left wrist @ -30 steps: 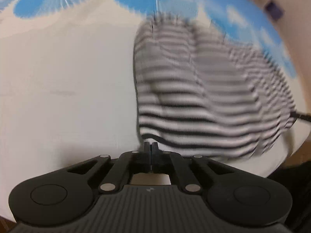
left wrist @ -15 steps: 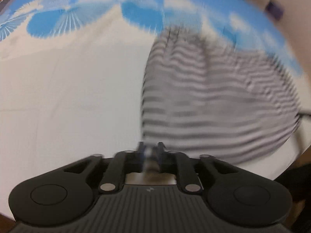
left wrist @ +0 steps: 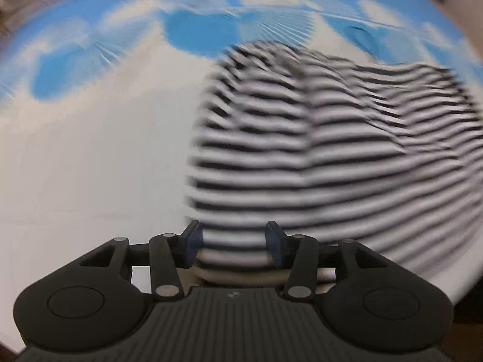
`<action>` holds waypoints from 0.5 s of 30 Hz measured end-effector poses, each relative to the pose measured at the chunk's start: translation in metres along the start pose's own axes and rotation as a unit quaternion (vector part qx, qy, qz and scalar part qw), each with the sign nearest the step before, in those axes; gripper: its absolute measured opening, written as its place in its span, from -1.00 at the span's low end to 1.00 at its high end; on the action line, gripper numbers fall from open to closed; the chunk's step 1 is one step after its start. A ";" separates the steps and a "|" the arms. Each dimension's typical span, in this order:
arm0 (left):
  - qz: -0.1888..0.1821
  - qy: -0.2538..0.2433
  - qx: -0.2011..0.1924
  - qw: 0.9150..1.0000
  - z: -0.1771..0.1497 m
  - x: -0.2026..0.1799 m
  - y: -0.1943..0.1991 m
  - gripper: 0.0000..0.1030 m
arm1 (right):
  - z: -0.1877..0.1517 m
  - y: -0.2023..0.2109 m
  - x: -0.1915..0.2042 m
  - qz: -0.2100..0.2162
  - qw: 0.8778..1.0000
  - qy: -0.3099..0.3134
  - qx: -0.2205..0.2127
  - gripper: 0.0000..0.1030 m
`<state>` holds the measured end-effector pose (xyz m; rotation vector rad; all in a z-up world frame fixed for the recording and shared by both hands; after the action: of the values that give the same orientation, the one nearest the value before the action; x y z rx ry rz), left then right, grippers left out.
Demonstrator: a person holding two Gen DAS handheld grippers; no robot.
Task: Fold small clothes
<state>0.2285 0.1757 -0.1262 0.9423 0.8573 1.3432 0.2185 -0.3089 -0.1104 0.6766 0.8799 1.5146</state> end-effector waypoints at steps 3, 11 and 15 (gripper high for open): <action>-0.046 0.014 -0.067 0.997 0.022 -0.010 0.018 -0.04 | 0.008 0.004 0.007 0.010 1.000 0.009 -0.024 -0.09; -0.134 -0.020 -0.020 0.991 0.035 -0.074 -0.012 -0.04 | 0.009 -0.003 0.018 0.006 0.999 0.037 -0.018 -0.09; -0.084 0.003 0.012 0.996 0.033 -0.060 -0.037 -0.08 | 0.009 -0.003 0.022 0.007 0.999 0.040 -0.016 -0.09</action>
<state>0.2707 0.1142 -0.1490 0.8662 0.9378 1.1937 0.2243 -0.2857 -0.1097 0.6039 0.9106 1.5735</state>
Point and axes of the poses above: each gripper's, at about its wrist camera, not at the fingertips, and y roughly against the way its jaws point, x to its left, z to its top, the point moved 8 cm from there along -y, roughly the way its jaws point, and after that the axes turned 6 degrees about -z, right-handed, at the moved point
